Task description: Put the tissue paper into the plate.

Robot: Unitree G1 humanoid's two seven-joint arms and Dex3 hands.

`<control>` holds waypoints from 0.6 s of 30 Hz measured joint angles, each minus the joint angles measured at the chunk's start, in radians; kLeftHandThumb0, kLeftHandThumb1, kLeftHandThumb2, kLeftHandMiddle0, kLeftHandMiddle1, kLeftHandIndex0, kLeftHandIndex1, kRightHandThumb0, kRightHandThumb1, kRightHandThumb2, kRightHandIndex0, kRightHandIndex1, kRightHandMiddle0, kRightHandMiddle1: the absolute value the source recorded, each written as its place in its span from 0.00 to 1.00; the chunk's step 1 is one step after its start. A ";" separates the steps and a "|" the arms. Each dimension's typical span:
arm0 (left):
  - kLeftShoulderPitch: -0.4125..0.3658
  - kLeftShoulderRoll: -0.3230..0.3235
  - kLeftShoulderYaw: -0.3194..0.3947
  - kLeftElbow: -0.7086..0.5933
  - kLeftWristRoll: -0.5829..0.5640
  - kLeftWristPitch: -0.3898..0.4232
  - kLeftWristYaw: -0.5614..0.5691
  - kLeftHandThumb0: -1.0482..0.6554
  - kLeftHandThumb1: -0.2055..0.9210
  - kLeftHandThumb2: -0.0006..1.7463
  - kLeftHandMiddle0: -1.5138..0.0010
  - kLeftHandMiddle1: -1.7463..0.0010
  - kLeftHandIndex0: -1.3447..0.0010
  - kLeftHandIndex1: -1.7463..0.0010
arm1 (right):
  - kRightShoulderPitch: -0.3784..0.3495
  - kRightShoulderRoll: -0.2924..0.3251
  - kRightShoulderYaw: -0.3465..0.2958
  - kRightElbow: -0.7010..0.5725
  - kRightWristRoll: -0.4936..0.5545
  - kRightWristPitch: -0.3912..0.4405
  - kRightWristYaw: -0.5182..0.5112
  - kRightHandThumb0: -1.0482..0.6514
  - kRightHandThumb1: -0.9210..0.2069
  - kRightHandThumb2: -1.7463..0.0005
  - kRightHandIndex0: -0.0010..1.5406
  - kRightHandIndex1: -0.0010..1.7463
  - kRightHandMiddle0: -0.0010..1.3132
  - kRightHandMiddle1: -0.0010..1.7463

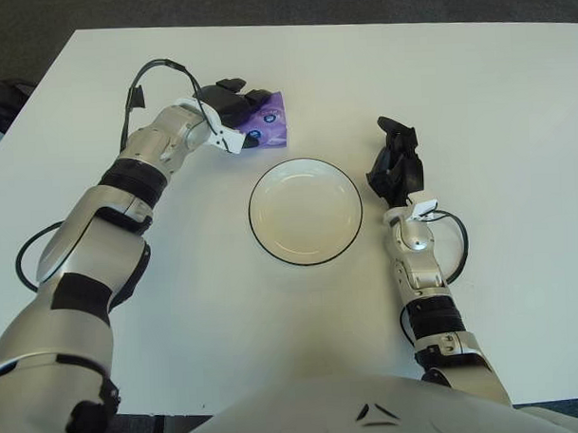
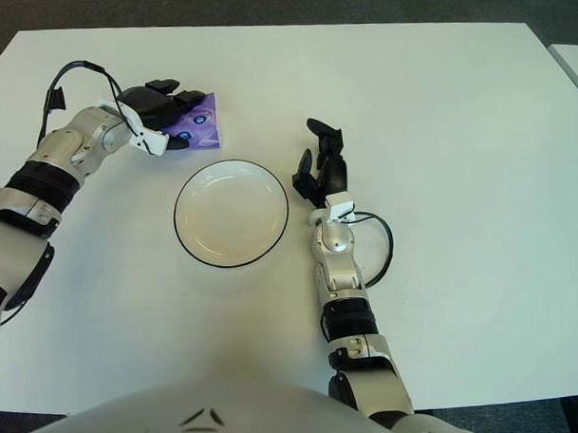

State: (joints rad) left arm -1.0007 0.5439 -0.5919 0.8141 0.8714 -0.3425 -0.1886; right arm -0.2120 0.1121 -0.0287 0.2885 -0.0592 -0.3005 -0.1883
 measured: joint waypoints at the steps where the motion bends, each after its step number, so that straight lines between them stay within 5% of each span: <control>1: -0.001 -0.002 -0.001 0.008 0.000 0.000 0.007 0.07 1.00 0.48 0.93 0.99 1.00 0.89 | 0.001 0.000 0.000 -0.001 0.000 0.000 0.000 0.28 0.00 0.47 0.26 0.04 0.00 0.51; 18: -0.017 -0.028 -0.041 0.103 0.003 -0.023 0.132 0.09 1.00 0.45 0.89 0.97 1.00 0.87 | 0.026 0.001 0.000 -0.029 -0.001 0.007 -0.002 0.27 0.00 0.47 0.25 0.04 0.00 0.51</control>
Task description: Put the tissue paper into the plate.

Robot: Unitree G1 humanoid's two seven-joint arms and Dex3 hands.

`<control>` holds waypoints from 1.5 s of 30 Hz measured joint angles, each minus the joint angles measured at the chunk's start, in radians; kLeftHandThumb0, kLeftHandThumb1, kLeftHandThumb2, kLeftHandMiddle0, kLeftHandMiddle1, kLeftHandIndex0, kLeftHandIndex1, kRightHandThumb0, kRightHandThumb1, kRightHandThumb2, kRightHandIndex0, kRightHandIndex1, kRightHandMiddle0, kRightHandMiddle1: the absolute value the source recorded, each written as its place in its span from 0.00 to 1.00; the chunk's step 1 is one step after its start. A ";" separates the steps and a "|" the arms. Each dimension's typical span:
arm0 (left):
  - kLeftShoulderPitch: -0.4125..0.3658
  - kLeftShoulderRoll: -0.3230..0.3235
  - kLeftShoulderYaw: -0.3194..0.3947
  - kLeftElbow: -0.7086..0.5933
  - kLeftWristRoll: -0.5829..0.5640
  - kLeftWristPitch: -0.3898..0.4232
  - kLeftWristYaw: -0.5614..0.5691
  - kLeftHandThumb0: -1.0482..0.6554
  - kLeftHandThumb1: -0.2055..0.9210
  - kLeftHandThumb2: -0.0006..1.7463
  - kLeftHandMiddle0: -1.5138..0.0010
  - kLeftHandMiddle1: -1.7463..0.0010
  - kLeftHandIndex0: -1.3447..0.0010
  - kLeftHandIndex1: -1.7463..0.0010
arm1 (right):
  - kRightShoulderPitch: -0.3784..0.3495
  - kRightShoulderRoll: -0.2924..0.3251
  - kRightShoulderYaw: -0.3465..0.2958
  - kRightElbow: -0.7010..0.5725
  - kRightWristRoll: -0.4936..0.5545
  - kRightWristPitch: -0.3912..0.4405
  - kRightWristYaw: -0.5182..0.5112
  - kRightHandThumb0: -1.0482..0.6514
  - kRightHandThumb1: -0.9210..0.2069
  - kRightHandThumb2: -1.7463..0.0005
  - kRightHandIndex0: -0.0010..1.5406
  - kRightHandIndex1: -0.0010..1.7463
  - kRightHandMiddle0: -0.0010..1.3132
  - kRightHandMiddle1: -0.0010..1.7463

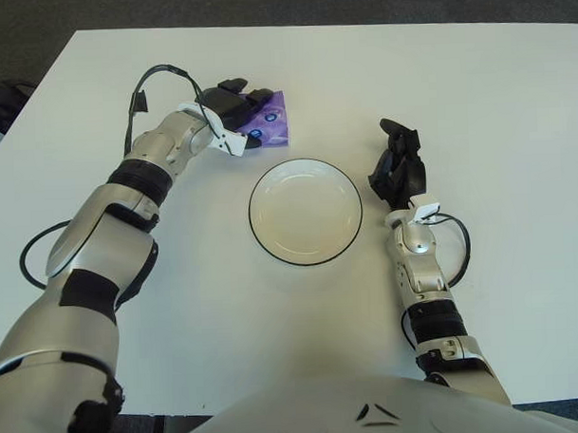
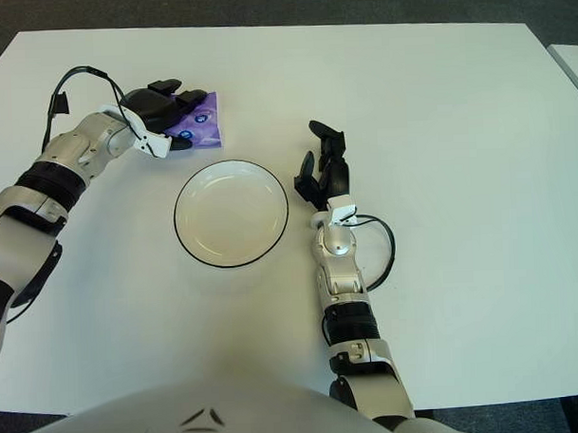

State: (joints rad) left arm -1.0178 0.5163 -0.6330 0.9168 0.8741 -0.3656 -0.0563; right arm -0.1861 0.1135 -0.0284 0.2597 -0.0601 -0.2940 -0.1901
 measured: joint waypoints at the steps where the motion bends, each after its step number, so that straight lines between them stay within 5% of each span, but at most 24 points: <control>1: -0.001 -0.001 -0.001 0.004 0.000 0.000 0.004 0.09 1.00 0.45 0.88 0.96 1.00 0.86 | 0.001 0.000 0.000 -0.001 0.000 0.001 0.000 0.27 0.00 0.47 0.25 0.04 0.00 0.51; 5: -0.001 -0.007 -0.004 0.021 0.000 -0.001 0.025 0.11 1.00 0.41 0.84 0.93 1.00 0.79 | 0.004 0.000 0.001 -0.005 -0.002 0.003 -0.001 0.28 0.00 0.47 0.26 0.05 0.00 0.51; 8: 0.000 -0.019 -0.003 0.054 -0.001 0.001 0.075 0.16 1.00 0.32 0.84 0.60 1.00 0.49 | 0.006 0.000 0.001 -0.005 -0.003 0.003 -0.003 0.29 0.00 0.47 0.27 0.05 0.00 0.53; 10: 0.003 -0.034 -0.002 0.086 -0.002 0.000 0.142 0.23 0.96 0.28 0.84 0.25 1.00 0.24 | 0.006 0.000 0.002 -0.005 -0.004 0.003 -0.005 0.28 0.00 0.47 0.28 0.06 0.00 0.55; 12: 0.007 -0.049 -0.001 0.118 -0.003 -0.003 0.212 0.26 0.93 0.28 0.80 0.13 1.00 0.13 | 0.006 0.000 0.003 -0.005 -0.004 0.003 -0.005 0.28 0.00 0.47 0.28 0.06 0.00 0.56; 13: 0.008 -0.055 -0.001 0.130 -0.003 -0.005 0.241 0.31 0.90 0.33 0.75 0.08 0.92 0.09 | 0.006 0.000 0.003 -0.005 -0.004 0.003 -0.006 0.28 0.00 0.48 0.29 0.07 0.00 0.57; 22: -0.018 -0.097 -0.044 0.262 0.009 -0.013 0.450 0.37 0.70 0.56 0.50 0.00 0.70 0.00 | 0.007 0.001 0.003 -0.003 -0.002 0.000 -0.009 0.28 0.00 0.49 0.22 0.38 0.02 0.65; 37: -0.031 -0.110 -0.087 0.307 0.013 -0.024 0.552 0.34 0.49 0.73 0.21 0.00 0.56 0.00 | 0.011 0.001 -0.006 0.006 0.002 -0.026 -0.013 0.27 0.00 0.50 0.26 0.48 0.08 0.68; 45: -0.031 -0.105 -0.087 0.309 0.008 -0.053 0.565 0.33 0.46 0.76 0.17 0.00 0.54 0.00 | 0.010 0.001 -0.008 0.009 0.002 -0.029 -0.012 0.27 0.00 0.50 0.27 0.50 0.08 0.68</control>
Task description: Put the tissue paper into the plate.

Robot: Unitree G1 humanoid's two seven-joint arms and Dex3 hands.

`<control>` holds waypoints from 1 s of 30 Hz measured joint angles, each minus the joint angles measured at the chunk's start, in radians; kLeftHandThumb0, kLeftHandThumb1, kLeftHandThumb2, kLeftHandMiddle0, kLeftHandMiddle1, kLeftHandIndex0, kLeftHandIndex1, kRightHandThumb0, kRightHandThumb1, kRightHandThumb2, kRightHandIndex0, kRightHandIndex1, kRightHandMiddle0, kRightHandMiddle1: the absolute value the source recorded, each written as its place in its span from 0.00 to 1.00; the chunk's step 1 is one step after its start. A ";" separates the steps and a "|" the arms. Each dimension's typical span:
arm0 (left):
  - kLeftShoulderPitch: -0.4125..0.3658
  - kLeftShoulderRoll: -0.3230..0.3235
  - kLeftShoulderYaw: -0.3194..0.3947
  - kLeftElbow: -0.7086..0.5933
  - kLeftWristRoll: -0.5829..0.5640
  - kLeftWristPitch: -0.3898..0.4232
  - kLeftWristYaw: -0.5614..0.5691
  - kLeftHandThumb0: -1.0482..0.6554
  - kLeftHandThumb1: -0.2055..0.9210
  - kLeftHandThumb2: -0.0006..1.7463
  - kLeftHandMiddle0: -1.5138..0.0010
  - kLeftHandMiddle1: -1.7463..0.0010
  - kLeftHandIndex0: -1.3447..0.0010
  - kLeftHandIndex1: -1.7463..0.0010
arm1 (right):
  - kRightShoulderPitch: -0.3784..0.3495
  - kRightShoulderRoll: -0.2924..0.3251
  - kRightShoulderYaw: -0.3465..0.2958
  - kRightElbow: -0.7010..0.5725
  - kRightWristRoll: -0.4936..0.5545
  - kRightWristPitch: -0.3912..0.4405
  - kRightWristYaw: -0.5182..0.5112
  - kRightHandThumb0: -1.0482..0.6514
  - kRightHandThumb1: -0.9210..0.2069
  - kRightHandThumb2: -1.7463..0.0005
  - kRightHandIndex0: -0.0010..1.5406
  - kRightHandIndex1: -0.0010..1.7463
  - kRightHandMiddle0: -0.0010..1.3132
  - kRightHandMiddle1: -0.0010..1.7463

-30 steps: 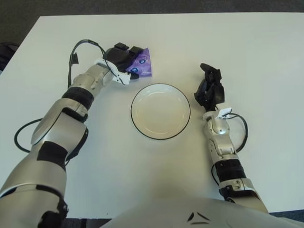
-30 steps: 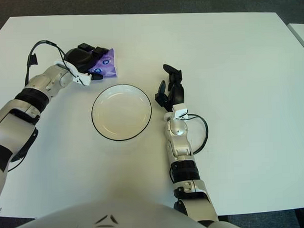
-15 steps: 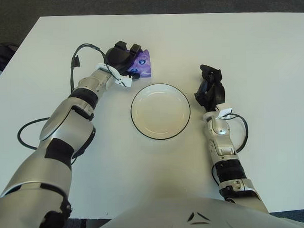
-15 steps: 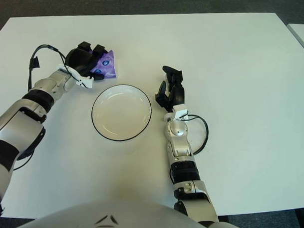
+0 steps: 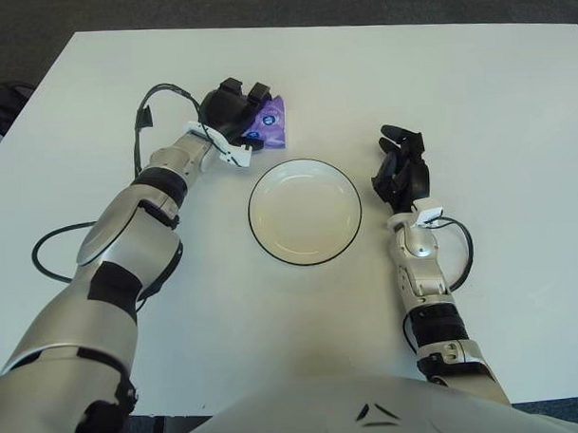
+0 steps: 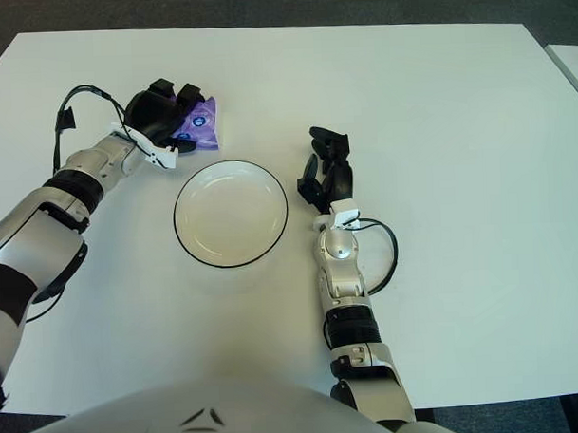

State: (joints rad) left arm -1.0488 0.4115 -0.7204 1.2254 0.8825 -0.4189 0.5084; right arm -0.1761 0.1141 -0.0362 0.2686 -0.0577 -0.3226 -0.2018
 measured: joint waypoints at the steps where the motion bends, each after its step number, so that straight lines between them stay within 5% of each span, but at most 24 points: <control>1: 0.000 0.001 0.000 0.000 0.000 -0.003 0.001 0.33 0.45 0.76 0.17 0.00 0.54 0.00 | 0.000 0.000 0.000 0.000 0.000 0.000 0.000 0.27 0.00 0.51 0.27 0.50 0.08 0.68; 16: -0.001 0.031 -0.003 -0.005 -0.005 -0.049 0.009 0.32 0.43 0.78 0.16 0.00 0.52 0.00 | -0.004 0.000 -0.001 0.008 0.001 -0.007 0.002 0.29 0.00 0.51 0.28 0.52 0.10 0.68; 30: -0.003 0.077 0.078 -0.051 -0.083 -0.154 -0.095 0.32 0.41 0.80 0.15 0.00 0.50 0.00 | -0.006 0.000 0.000 0.009 0.001 -0.008 0.005 0.29 0.00 0.50 0.26 0.50 0.08 0.67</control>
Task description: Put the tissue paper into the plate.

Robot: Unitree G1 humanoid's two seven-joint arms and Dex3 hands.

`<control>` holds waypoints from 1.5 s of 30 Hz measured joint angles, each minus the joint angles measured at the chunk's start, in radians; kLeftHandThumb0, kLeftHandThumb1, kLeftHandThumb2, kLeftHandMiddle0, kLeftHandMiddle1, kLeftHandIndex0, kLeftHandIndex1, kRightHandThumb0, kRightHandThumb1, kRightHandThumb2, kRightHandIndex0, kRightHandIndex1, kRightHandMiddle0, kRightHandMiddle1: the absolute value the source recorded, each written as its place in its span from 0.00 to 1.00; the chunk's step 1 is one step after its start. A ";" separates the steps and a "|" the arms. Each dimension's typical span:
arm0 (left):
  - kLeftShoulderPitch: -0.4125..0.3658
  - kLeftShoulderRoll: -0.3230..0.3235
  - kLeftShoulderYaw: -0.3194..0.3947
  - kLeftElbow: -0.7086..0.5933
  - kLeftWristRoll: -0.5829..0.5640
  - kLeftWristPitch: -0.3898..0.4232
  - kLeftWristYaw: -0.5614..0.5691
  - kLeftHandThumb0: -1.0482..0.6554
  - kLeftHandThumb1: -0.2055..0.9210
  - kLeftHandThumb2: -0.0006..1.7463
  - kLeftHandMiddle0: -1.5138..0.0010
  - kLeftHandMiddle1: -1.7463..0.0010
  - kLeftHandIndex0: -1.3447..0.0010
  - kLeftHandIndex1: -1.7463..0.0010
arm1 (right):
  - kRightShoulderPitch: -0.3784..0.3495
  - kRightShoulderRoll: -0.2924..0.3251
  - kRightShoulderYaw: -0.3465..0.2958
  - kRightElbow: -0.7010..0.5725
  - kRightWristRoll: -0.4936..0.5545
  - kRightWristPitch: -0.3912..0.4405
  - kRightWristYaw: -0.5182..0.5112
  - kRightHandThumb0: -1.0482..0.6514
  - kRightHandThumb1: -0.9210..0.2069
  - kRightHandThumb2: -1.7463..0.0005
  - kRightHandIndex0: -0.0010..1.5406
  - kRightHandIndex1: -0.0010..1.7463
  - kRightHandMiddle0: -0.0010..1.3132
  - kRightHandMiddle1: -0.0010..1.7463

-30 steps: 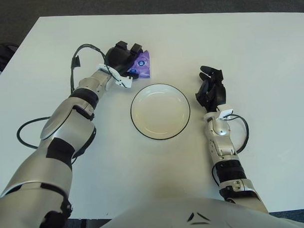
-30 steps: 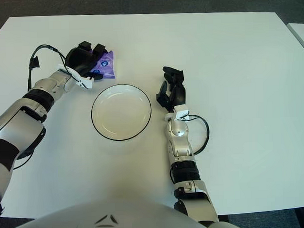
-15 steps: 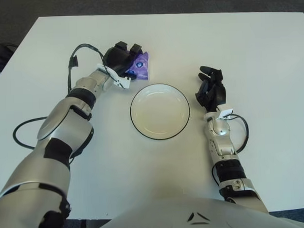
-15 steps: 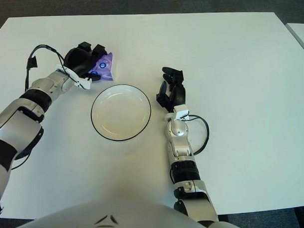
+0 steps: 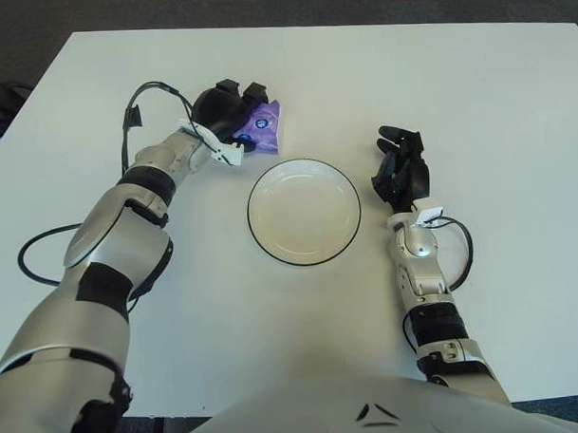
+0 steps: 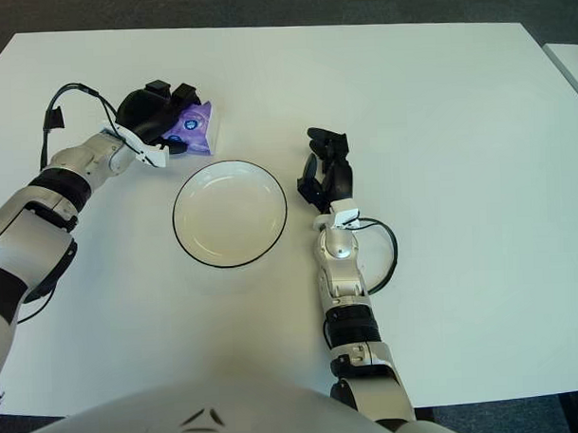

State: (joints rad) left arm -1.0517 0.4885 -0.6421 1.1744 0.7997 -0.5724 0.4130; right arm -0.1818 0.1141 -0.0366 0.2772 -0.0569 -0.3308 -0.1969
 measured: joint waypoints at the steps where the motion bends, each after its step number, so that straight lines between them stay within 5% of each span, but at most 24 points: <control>1: 0.000 0.007 0.010 -0.011 -0.006 -0.011 -0.012 0.32 0.41 0.80 0.15 0.00 0.50 0.00 | 0.000 0.000 0.000 0.000 0.000 0.000 0.000 0.28 0.00 0.50 0.26 0.50 0.08 0.67; 12: 0.086 0.100 0.142 -0.333 -0.111 -0.088 -0.142 0.33 0.43 0.78 0.17 0.00 0.52 0.00 | -0.006 -0.001 -0.002 0.004 -0.001 0.000 0.000 0.27 0.00 0.49 0.25 0.49 0.05 0.67; 24: 0.221 0.119 0.232 -0.654 -0.153 -0.148 -0.249 0.33 0.44 0.77 0.19 0.00 0.53 0.00 | -0.029 -0.002 -0.005 0.030 -0.002 0.000 -0.002 0.28 0.00 0.50 0.26 0.50 0.06 0.68; 45: 0.314 0.107 0.294 -0.833 -0.120 -0.237 -0.268 0.33 0.45 0.76 0.20 0.00 0.53 0.00 | -0.046 -0.005 -0.007 0.055 -0.004 -0.007 -0.004 0.28 0.00 0.49 0.26 0.49 0.06 0.67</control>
State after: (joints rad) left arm -0.7373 0.5954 -0.3480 0.3413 0.6798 -0.8093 0.1454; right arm -0.2282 0.1090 -0.0439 0.3321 -0.0608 -0.3379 -0.2013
